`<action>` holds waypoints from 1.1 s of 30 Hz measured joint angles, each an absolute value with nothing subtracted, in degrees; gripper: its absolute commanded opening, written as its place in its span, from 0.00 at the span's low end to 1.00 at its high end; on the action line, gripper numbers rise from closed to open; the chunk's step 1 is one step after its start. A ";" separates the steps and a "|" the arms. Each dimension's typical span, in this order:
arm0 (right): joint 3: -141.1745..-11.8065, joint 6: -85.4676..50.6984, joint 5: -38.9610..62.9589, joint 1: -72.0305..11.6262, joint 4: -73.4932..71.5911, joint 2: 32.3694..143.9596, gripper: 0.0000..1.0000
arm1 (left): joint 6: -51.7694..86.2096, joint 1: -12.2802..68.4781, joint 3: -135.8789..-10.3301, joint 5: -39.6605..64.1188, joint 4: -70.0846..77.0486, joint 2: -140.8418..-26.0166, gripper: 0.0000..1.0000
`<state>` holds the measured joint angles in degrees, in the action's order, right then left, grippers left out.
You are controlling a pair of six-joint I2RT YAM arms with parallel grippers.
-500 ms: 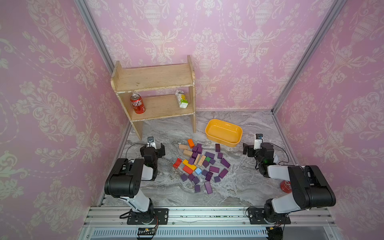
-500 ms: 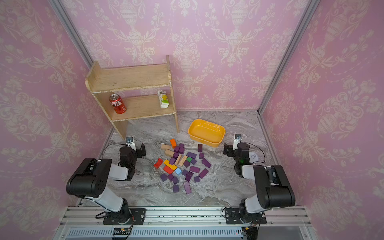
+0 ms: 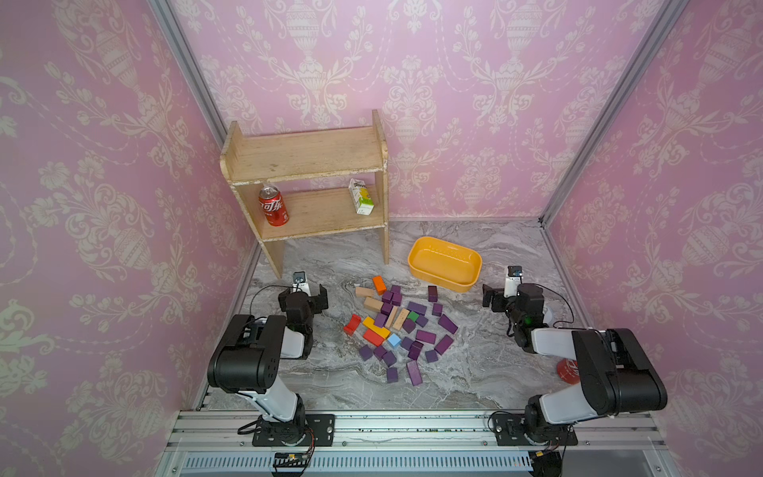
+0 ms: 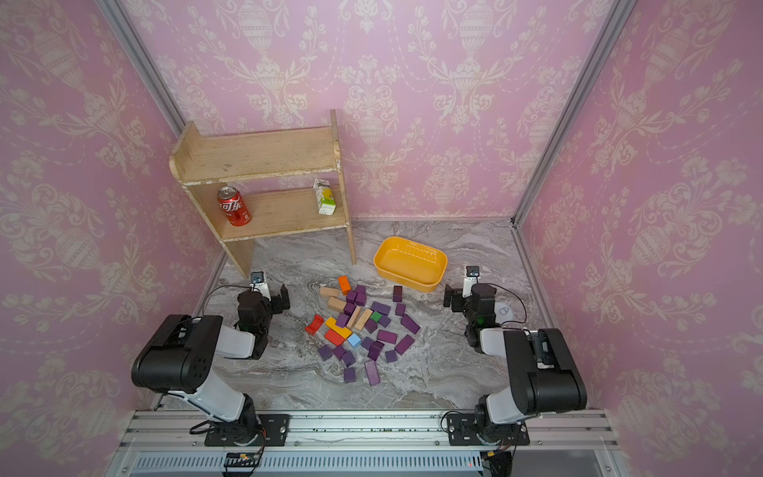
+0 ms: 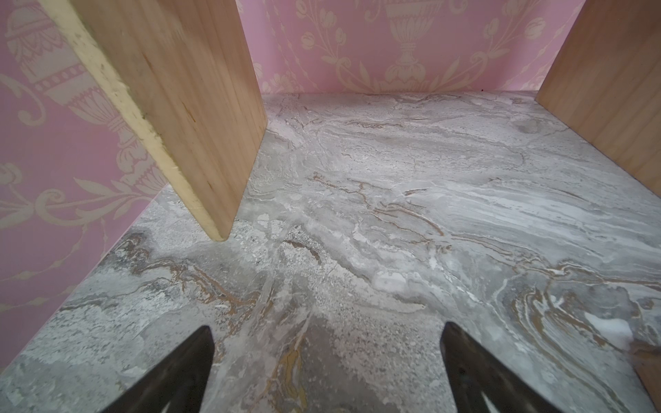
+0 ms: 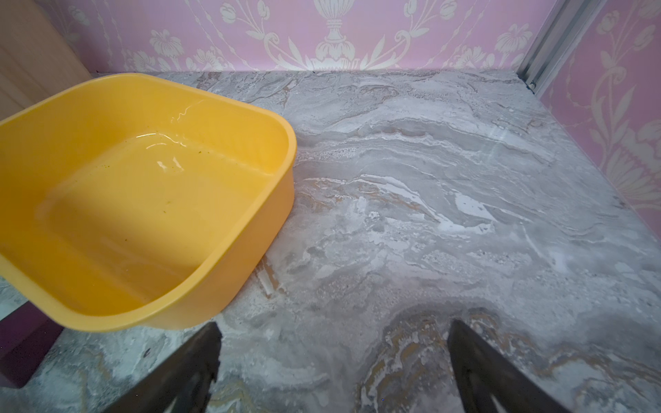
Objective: Pick purple bricks into the storage bin
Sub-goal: Pick up the building block from the center of the board.
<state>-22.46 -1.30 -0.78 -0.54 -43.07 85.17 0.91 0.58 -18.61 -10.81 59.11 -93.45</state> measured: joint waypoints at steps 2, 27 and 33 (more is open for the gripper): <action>-22.46 -1.30 -0.78 -0.54 -43.07 85.17 1.00 | 0.91 0.58 -18.61 -10.81 59.11 -93.45 0.99; -22.46 -1.32 -0.78 -0.54 -43.07 85.17 1.00 | 0.93 0.54 -19.27 -10.76 59.07 -93.45 0.99; -22.46 -1.32 -0.78 -0.54 -43.07 85.17 1.00 | 0.93 0.54 -19.27 -10.76 59.07 -93.45 0.99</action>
<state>-22.46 -1.32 -0.78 -0.54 -43.07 85.17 0.93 0.54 -19.27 -10.76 59.07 -93.45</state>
